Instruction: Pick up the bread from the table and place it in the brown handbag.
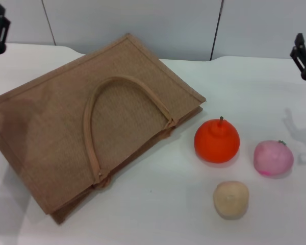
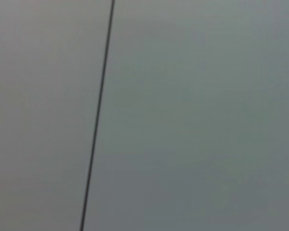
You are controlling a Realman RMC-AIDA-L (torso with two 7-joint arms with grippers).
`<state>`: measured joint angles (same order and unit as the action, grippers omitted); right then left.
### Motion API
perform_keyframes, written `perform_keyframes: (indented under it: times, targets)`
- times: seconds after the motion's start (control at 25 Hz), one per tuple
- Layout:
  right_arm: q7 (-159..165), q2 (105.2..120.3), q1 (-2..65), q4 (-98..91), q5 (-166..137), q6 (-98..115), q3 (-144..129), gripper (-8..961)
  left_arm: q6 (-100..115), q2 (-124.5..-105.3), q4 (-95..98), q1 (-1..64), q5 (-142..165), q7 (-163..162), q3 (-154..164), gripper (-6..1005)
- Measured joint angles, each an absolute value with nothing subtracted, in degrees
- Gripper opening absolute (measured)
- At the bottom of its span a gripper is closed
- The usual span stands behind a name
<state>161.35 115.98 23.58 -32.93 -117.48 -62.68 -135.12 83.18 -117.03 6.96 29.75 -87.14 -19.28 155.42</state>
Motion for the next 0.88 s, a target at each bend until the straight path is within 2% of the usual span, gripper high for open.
perform_keyframes:
  times: [0.88]
  targets:
    - [161.37, 116.2, 23.1, -31.57, -116.64, -62.71, -135.44, 904, 81.33, -116.89, 7.24, 29.98, -86.88, -19.78, 155.74, 768]
